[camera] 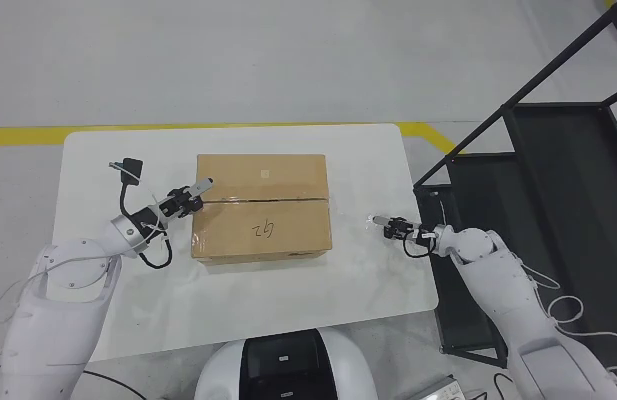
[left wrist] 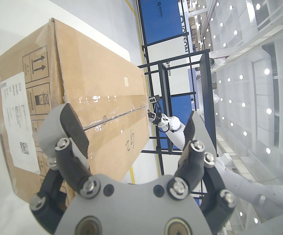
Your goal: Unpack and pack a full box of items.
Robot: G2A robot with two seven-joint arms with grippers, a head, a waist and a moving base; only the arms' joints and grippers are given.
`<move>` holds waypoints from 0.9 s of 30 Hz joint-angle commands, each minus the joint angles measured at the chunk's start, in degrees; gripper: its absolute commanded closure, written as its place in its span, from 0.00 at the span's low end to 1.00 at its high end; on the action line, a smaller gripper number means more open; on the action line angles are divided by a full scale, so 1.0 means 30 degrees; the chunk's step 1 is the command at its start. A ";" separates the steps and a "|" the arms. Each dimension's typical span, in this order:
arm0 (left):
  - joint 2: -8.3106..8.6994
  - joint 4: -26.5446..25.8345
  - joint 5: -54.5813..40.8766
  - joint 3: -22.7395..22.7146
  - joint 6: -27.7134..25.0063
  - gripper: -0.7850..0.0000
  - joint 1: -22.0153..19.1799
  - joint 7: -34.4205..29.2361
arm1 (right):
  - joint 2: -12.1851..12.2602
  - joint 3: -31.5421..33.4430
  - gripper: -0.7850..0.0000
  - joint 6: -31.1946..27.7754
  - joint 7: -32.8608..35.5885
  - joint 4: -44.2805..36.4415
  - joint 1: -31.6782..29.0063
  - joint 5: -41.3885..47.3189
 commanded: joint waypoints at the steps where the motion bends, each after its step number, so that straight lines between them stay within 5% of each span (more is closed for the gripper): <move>1: 0.0000 0.0000 0.0000 0.0000 0.0000 0.00 0.0000 0.0000 | -0.0016 -0.0141 0.32 0.0257 -0.0520 0.0045 0.0064 -0.0624; 4: 0.0000 0.0000 0.0000 0.0000 0.0000 0.00 0.0000 0.0000 | -0.0027 -0.0337 0.34 0.0620 -0.1279 -0.0010 0.0138 -0.1592; 10: 0.0000 0.0000 0.0000 0.0000 0.0000 0.00 0.0000 0.0000 | -0.0052 -0.0668 0.69 0.1405 -0.2274 -0.0422 0.0123 -0.3046; 12: 0.0000 0.0000 0.0000 0.0000 0.0000 0.00 0.0000 0.0000 | -0.0053 -0.0761 0.69 0.1581 -0.2341 -0.0644 0.0060 -0.3378; 17: 0.0000 0.0000 0.0000 0.0000 0.0000 0.00 0.0000 0.0000 | 0.0011 -0.0686 0.51 0.1783 -0.2369 -0.1137 -0.0213 -0.3707; 21: 0.0000 0.0000 0.0000 0.0000 0.0000 0.00 0.0000 0.0000 | 0.0041 -0.0606 0.00 0.1920 -0.2298 -0.1432 -0.0381 -0.3709; 27: 0.0000 0.0000 0.0000 0.0000 0.0000 0.00 0.0000 0.0000 | 0.0069 -0.0568 0.00 0.1935 -0.2138 -0.1853 -0.0553 -0.3781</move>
